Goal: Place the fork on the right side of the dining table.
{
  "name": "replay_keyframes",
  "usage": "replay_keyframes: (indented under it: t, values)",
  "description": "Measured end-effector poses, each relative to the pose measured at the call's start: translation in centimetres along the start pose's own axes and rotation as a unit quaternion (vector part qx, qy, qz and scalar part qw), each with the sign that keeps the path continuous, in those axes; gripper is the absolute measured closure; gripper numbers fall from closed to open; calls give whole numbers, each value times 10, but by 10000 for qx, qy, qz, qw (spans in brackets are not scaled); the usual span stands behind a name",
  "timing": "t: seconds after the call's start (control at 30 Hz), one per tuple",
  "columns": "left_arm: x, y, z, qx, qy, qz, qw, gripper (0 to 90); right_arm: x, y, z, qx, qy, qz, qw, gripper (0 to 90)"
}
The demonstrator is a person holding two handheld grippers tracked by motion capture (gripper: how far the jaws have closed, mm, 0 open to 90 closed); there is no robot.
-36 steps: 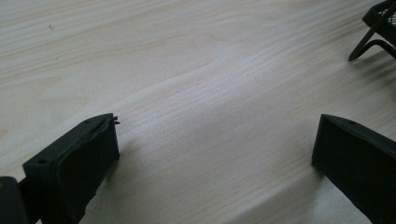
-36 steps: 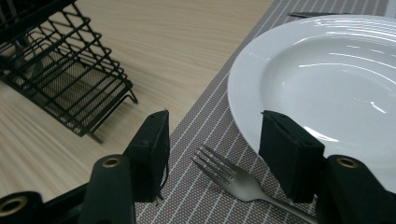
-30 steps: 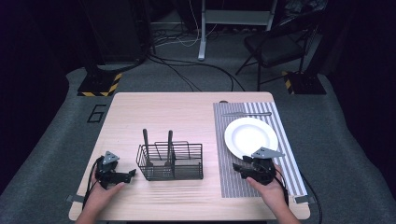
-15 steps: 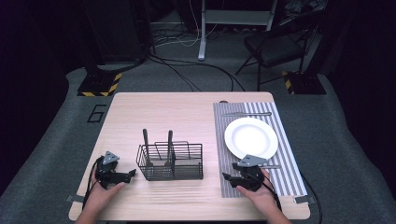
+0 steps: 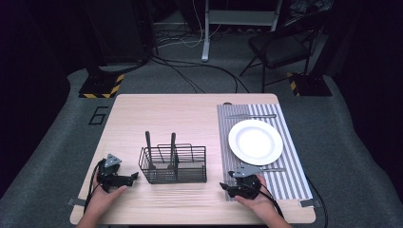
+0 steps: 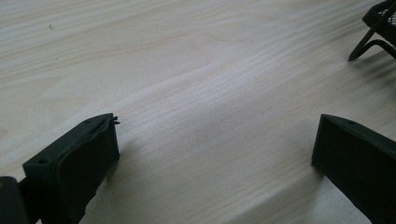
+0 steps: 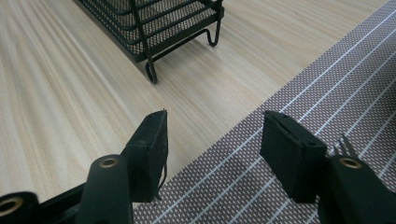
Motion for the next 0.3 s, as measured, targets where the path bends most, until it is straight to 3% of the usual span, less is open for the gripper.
replay_keyframes:
  t: [0.17, 0.3]
  values:
    - [0, 0, 0, 4, 18, 7, 10000, 2, -5, -1, -4, 226, -82, -41, 9997, 396]
    - [0, 0, 0, 7, 31, 19, 10000, 2, -9, -4, -7, 233, -144, 9, 9996, 389]
Point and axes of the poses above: each handheld gripper's, and its own axes: x roughly backward along the jaws, z roughly out of its top, y roughly to its right, the point moved 9 cm from there along -x, roughly forward along the jaws, and after that the axes turned 4 degrees about y, right-handed, at the moved point
